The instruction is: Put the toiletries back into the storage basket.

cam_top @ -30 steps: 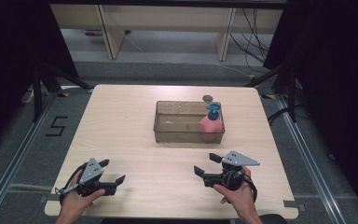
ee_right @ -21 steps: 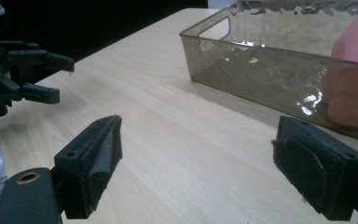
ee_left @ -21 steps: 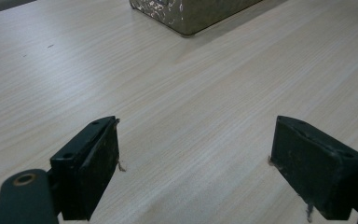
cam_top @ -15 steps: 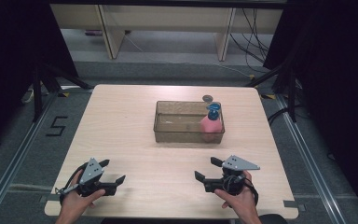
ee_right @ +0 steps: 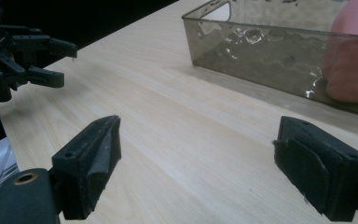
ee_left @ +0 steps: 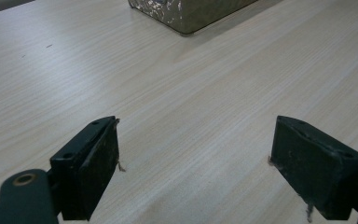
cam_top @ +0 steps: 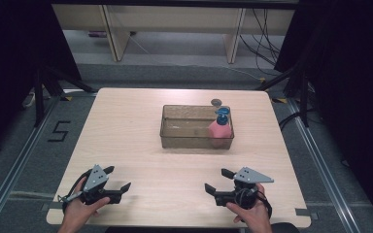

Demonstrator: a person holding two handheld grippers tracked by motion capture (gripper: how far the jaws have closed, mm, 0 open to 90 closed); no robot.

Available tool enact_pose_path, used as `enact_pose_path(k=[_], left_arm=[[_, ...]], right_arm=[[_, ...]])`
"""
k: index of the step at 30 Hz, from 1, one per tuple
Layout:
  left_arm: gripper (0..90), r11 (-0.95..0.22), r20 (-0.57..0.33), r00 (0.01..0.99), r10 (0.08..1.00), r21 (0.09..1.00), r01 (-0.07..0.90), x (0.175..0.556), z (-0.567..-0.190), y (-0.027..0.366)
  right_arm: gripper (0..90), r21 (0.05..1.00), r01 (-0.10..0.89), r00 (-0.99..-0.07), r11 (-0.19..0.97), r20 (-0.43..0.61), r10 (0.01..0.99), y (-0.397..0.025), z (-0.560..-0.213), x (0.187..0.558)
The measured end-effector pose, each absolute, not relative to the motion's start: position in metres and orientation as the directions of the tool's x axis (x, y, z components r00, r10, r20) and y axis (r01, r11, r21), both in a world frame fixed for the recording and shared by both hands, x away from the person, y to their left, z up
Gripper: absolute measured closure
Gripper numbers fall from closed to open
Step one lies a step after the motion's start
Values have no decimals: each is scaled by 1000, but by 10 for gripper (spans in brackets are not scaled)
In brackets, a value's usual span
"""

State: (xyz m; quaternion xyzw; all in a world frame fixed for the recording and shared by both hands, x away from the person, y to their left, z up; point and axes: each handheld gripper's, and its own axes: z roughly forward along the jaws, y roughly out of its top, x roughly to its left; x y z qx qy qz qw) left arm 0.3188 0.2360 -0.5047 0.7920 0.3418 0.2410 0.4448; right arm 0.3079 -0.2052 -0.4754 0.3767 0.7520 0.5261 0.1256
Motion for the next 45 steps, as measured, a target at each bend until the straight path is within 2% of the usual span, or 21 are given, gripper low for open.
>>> enact_pose_path(k=[6,9,11,12,14,18,21,23,25,27,28,30,31,32,34,36,45], left_arm=[[148,-375,80,651,755,867,328,319,-504,236],[148,-375,80,650,756,867,329,319,-504,236],[148,-375,80,650,755,866,330,319,-505,236],[148,-375,79,651,755,866,330,319,-505,236],[148,-371,78,649,757,869,328,319,-505,236],[148,-368,78,649,757,872,324,319,-505,237],[148,-377,89,654,751,871,315,320,-504,237],[148,-368,79,650,756,873,321,319,-504,236],[148,-365,78,649,756,875,319,319,-504,236],[148,-363,77,649,757,875,319,319,-504,236],[148,-363,77,646,760,874,324,319,-504,236],[148,-371,83,647,758,871,322,319,-503,237],[148,-372,85,648,757,871,321,319,-503,237],[148,-371,81,649,756,871,323,319,-503,237],[148,-375,90,651,754,872,314,319,-503,237],[148,-380,95,653,752,871,311,319,-502,238],[148,-363,78,646,759,875,321,319,-504,236]], right_arm=[[155,885,433,-684,170,200,701,-208,-477,303],[155,872,467,-671,146,242,701,-207,-477,299],[155,879,444,-684,173,207,700,-209,-478,299],[155,874,458,-682,162,229,694,-208,-479,298],[155,877,442,-692,189,200,694,-209,-480,297],[155,857,474,-690,202,219,689,-207,-481,293],[155,861,461,-700,217,202,686,-205,-482,291],[155,852,482,-696,203,232,679,-201,-485,288],[155,853,465,-710,237,199,675,-200,-485,287],[156,839,498,-702,218,242,670,-196,-486,282],[156,847,474,-711,240,208,672,-196,-487,283],[156,848,468,-719,247,203,665,-195,-488,282],[156,842,491,-712,224,239,660,-192,-488,278],[156,850,464,-728,252,204,655,-194,-488,280],[156,839,490,-714,236,231,662,-192,-487,276],[156,849,468,-715,246,200,669,-192,-488,277],[156,849,464,-721,254,195,665,-193,-487,278]])
